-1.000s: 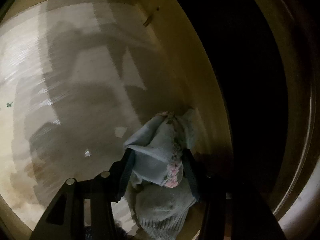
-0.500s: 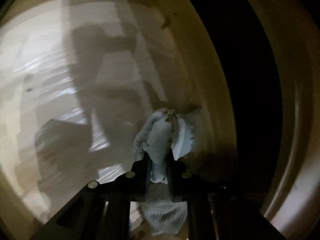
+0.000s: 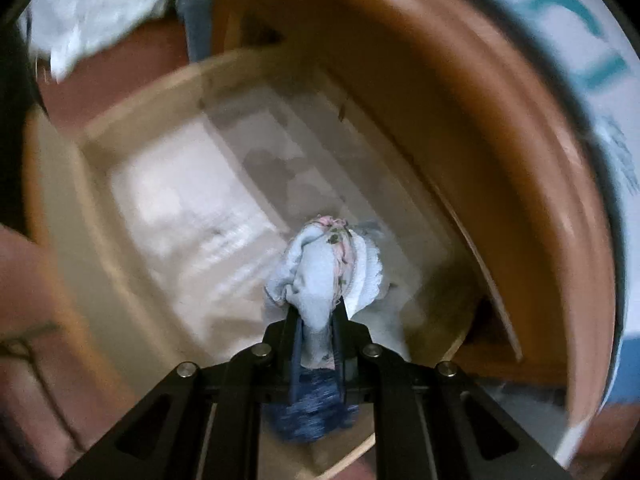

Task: Take underwear out of drawer
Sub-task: 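Lower the right gripper into the drawer and grasp the pale blue pink-trimmed sock, then carry the pale blue sock into the shoe box and open the right gripper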

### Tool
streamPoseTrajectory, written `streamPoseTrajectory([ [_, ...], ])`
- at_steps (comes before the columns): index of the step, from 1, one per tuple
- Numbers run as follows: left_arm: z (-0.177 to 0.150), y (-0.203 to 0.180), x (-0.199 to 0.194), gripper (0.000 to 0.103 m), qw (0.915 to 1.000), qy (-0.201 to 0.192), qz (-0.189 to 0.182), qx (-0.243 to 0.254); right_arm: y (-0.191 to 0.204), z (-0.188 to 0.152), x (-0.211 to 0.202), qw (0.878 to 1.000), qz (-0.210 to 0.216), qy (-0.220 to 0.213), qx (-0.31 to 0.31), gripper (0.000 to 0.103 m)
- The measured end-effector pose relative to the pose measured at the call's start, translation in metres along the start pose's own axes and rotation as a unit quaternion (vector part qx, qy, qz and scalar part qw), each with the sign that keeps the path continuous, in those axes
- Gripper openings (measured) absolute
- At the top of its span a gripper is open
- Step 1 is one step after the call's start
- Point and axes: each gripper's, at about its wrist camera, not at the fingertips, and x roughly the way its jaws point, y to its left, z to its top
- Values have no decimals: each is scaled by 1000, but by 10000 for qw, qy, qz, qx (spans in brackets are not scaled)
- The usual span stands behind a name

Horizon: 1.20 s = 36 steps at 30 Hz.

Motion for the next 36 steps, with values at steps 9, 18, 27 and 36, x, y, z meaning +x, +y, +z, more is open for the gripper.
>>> streamPoseTrajectory([
  [9, -3, -7, 2, 102, 9998, 35, 100, 152, -46, -30, -64, 9565, 1808, -1036, 2044, 13],
  [18, -7, -20, 5, 102, 9989, 95, 102, 446, -92, -71, -105, 8790, 2739, -1904, 3407, 13],
  [27, -14, -40, 9, 102, 9957, 262, -53, 889, -98, -98, -137, 8693, 2566, -2243, 3579, 13],
  [36, -22, -58, 16, 102, 9918, 465, -131, 1179, -100, -145, -162, 8430, 2519, -2692, 3916, 13],
])
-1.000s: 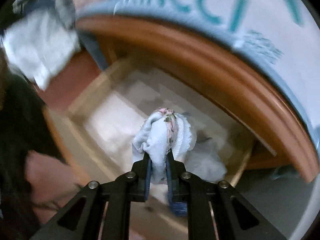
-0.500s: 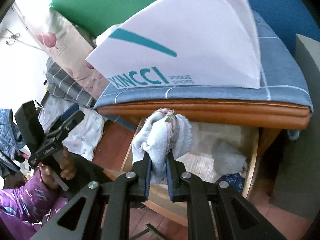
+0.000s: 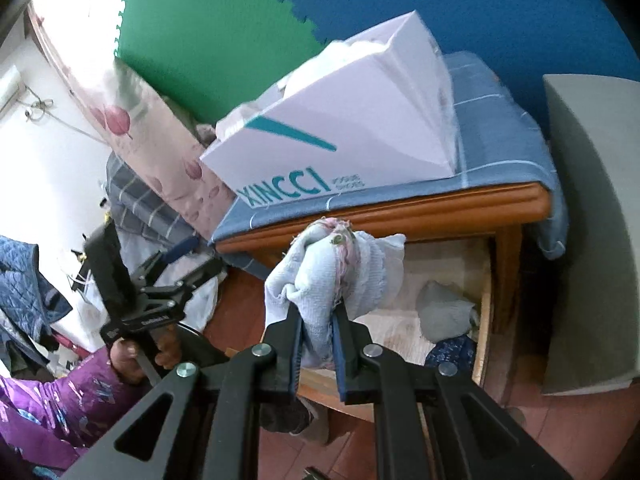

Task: Take underwear out of drawer
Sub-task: 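Carry the pale blue sock into the shoe box and open the right gripper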

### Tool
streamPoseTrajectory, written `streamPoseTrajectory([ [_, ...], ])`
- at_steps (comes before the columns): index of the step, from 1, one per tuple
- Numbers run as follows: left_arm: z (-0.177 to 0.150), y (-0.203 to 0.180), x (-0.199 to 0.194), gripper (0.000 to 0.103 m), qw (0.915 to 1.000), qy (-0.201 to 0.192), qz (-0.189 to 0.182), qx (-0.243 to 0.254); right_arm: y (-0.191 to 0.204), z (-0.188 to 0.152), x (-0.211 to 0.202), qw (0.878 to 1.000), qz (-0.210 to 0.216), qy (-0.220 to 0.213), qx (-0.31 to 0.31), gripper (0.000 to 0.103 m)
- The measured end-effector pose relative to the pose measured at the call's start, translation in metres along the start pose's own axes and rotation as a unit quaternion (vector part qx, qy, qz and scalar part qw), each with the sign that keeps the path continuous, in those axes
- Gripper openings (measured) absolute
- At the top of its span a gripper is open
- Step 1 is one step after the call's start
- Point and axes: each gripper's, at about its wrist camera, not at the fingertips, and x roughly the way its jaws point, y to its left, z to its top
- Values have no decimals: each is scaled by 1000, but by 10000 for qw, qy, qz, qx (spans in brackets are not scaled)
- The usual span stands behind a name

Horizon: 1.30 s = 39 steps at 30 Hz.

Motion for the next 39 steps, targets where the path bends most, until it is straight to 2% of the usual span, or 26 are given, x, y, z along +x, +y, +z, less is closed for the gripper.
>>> streamPoseTrajectory([
  [8, -1, -12, 8, 102, 9997, 145, 45, 194, -4, -5, -17, 9993, 171, -327, 29, 13],
  [22, -5, -36, 18, 102, 9976, 331, 3, 610, 18, 4, -37, 9956, 545, -728, -243, 13],
  [25, -5, -39, 19, 102, 9970, 342, -21, 689, 30, 25, -48, 9928, 683, -930, -309, 13],
  [29, -6, -42, 19, 102, 9964, 332, -19, 778, 58, 75, -59, 9888, 702, -1167, -616, 13],
  [35, -6, -40, 19, 102, 9967, 377, -4, 726, 83, 151, -30, 9908, 110, -980, -928, 13],
  [39, -6, -38, 20, 102, 9967, 419, -5, 697, 84, 181, 6, 9923, -305, -679, -985, 13],
])
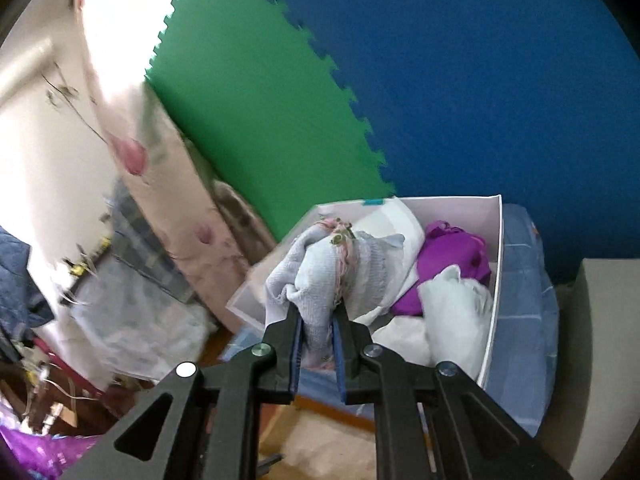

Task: Take underwear out of drawer
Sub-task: 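Carry the pale blue sock into the shoe box and open the right gripper, then withdraw the right tool from the shoe box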

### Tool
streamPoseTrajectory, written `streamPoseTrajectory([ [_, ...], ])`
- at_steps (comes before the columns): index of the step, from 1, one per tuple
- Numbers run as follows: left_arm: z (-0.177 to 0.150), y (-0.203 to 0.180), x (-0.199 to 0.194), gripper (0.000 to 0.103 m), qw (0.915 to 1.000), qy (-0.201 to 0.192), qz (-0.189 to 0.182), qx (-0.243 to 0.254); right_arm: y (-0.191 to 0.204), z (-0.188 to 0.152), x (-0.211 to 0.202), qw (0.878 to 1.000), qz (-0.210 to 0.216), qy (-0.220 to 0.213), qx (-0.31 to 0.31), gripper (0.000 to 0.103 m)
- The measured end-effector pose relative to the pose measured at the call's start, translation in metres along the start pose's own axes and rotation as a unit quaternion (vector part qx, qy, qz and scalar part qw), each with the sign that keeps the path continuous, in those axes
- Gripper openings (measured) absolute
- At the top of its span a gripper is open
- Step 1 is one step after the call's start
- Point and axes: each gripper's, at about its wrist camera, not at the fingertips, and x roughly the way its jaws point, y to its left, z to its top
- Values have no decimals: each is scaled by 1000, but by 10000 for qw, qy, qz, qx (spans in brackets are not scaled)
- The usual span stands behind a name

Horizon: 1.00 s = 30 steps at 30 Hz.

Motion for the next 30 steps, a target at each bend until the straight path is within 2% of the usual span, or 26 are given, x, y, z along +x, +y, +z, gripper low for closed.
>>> streamPoseTrajectory([
  [5, -2, 4, 0, 102, 10000, 46, -17, -9, -5, 8, 48, 9981, -448, 417, -84, 13],
  [14, -3, 10, 3, 102, 9999, 119, -96, -47, -16, 6, 104, 9909, -951, 945, -129, 14],
  [19, -4, 10, 4, 102, 9998, 153, -105, -49, -13, -1, 121, 9870, -1118, 1123, -271, 20],
  [20, -4, 11, 4, 102, 9998, 159, -103, -52, -13, -2, 121, 9869, -1119, 1129, -266, 24],
  [21, -4, 11, 5, 102, 9998, 169, -106, -56, -14, -3, 122, 9871, -1100, 1145, -227, 34],
  [24, -5, 10, 6, 102, 9998, 192, -103, -48, -16, -3, 114, 9911, -895, 983, -72, 39],
  [28, -6, 8, 8, 102, 9997, 236, -92, -9, -13, -2, 82, 9966, -735, 376, -30, 40],
  [30, -7, 6, 9, 102, 9996, 270, -82, 27, -13, -5, 56, 9987, -495, 21, 101, 40],
])
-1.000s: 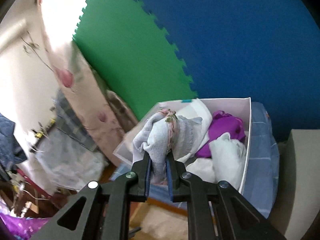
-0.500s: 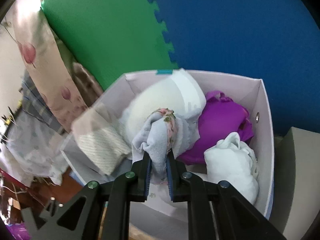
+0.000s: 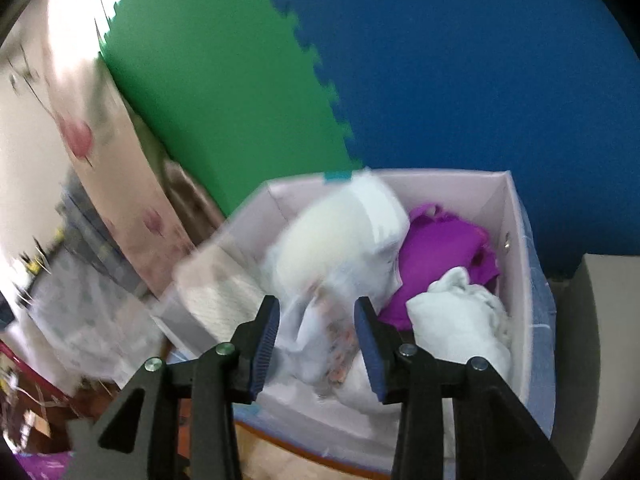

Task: Take underwear out of drawer
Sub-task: 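Withdraw the right tool from the shoe box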

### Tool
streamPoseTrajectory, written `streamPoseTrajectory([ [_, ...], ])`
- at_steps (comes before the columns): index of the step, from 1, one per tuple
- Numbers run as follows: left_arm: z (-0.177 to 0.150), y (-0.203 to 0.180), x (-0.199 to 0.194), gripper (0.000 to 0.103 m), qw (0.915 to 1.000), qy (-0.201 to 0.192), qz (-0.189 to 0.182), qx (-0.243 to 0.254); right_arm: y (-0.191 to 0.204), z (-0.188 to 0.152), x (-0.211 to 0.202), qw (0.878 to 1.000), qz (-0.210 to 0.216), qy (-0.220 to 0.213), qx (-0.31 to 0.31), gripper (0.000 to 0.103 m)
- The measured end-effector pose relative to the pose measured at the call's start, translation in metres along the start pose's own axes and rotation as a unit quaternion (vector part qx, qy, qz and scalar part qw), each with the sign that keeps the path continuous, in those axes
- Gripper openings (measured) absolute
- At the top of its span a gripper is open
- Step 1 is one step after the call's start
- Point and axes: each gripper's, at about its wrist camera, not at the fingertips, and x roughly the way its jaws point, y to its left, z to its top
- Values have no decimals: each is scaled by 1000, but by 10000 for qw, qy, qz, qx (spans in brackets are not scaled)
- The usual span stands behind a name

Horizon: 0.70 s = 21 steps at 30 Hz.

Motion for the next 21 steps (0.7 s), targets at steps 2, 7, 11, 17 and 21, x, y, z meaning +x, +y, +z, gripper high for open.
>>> streamPoseTrajectory([
  [2, -1, -1, 1, 102, 10000, 31, 1, 45, -4, -11, -30, 9990, 256, -341, 129, 40],
  [7, -1, -9, 6, 102, 9997, 141, 7, 191, -27, -74, -94, 9945, 657, -626, 520, 50],
  [11, -1, -24, 16, 102, 9985, 347, -73, 410, -57, -136, -128, 9921, 497, -559, 1011, 51],
  [17, -4, -62, 47, 102, 9890, 1027, -597, 880, -96, -181, -162, 9802, 438, -608, 1833, 51],
  [21, -1, -89, 74, 102, 9816, 1374, -872, 998, -110, -188, -181, 9738, 551, -859, 2030, 51],
])
